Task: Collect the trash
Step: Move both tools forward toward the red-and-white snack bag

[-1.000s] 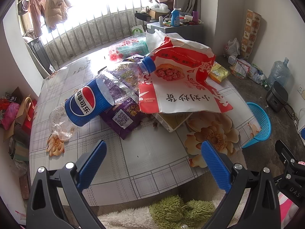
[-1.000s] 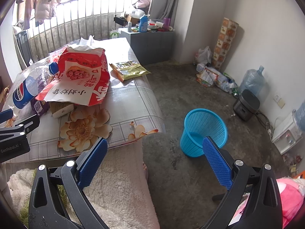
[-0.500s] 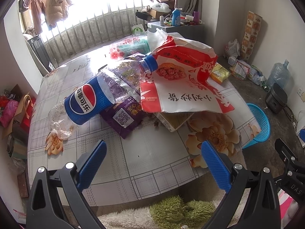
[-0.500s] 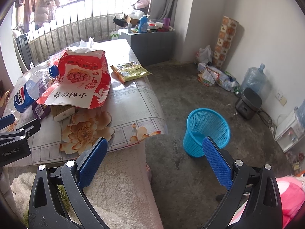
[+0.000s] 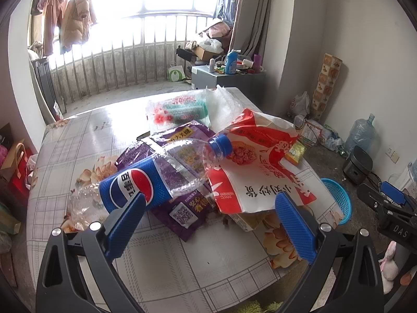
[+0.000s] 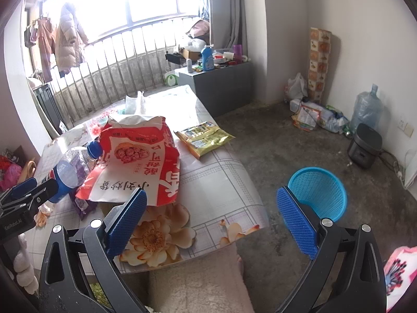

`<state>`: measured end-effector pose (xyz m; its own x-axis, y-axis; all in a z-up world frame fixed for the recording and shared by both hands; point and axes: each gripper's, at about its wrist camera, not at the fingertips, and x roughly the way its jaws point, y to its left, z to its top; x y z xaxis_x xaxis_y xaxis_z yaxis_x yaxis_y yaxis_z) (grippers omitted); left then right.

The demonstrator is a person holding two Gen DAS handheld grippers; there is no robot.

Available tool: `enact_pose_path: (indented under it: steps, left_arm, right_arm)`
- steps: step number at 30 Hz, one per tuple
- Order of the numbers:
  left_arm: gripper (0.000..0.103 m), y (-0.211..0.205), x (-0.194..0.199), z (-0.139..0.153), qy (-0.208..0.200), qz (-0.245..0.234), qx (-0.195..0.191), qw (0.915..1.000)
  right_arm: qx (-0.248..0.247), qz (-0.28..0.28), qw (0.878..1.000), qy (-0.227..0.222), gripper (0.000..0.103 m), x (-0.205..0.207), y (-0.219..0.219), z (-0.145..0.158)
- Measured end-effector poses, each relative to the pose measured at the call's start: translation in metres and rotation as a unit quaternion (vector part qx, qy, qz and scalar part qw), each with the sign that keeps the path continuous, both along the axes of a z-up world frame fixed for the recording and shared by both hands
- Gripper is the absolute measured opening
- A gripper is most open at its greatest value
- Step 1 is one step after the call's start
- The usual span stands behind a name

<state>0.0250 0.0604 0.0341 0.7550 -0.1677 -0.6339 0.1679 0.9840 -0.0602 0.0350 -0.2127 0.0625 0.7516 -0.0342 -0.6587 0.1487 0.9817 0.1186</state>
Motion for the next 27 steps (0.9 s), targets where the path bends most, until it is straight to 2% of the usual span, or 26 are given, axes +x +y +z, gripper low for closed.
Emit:
enact_pose_path:
  steps: [6,10,15,17,19,23,27]
  left_arm:
    - [0.097,0.005,0.006,-0.002,-0.022,-0.020,-0.006,0.9995]
    - [0.096,0.003,0.016,-0.003,-0.028,-0.036,-0.003,0.9989]
    - [0.078,-0.001,0.047,0.002,-0.027,-0.069,-0.001,0.9973]
    - [0.074,-0.006,0.063,0.004,-0.025,-0.081,0.007,0.9964]
    - [0.068,-0.013,0.081,0.004,-0.016,-0.097,0.027,0.9948]
    - [0.063,-0.031,0.113,-0.004,0.020,-0.127,0.073,0.9890]
    - [0.062,-0.041,0.139,-0.016,0.059,-0.151,0.080,0.9835]
  right_arm:
    - [0.019,0.020,1.000,0.014,0.095,0.021,0.002,-0.010]
    - [0.044,0.030,0.998,0.022,0.088,0.037,-0.001,-0.017]
    - [0.063,0.047,0.996,0.036,0.078,0.060,-0.002,-0.029]
    - [0.066,0.052,0.996,0.039,0.076,0.069,-0.003,-0.033]
    - [0.070,0.055,0.995,0.039,0.072,0.078,-0.005,-0.035]
    - [0.091,0.060,0.993,0.044,0.066,0.092,-0.010,-0.042]
    - [0.115,0.072,0.989,0.061,0.059,0.102,-0.008,-0.055]
